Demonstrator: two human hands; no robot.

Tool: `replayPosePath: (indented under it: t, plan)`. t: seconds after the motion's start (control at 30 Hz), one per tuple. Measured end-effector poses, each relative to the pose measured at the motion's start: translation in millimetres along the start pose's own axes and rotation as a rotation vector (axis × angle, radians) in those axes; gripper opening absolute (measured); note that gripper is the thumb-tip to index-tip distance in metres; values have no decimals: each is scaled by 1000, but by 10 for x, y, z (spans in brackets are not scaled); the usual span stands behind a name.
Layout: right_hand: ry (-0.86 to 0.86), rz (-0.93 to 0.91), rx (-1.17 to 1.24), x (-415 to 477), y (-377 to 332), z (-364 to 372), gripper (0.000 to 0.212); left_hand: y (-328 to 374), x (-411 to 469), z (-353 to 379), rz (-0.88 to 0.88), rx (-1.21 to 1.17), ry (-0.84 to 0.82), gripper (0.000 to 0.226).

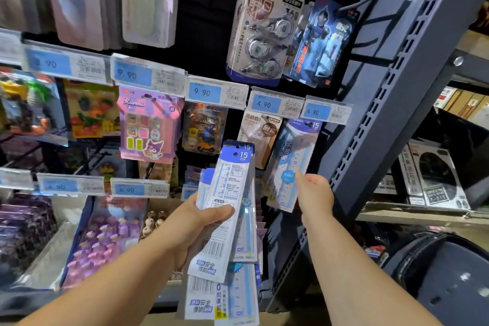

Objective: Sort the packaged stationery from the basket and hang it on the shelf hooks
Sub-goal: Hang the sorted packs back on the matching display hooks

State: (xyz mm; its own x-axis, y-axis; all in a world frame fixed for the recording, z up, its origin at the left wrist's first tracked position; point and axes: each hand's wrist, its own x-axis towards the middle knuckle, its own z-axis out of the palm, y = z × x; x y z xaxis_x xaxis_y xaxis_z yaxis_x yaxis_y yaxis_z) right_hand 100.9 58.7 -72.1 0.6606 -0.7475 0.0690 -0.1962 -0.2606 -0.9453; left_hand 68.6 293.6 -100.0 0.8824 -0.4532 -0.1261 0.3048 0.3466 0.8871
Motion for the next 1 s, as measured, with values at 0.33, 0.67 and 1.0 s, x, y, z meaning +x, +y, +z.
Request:
replayPosePath:
  t: [0.33, 0.67, 1.0]
  plan:
    - [-622, -274, -160, -844, -293, 101, 27, -85, -50, 48, 52, -79, 28, 37]
    - [-585, -248, -232, -962, -219, 169, 20, -220, 241, 73, 40, -360, 279, 33]
    - [-526, -222, -123, -920, -209, 281, 33, -115, -75, 223, -110, -361, 130, 46]
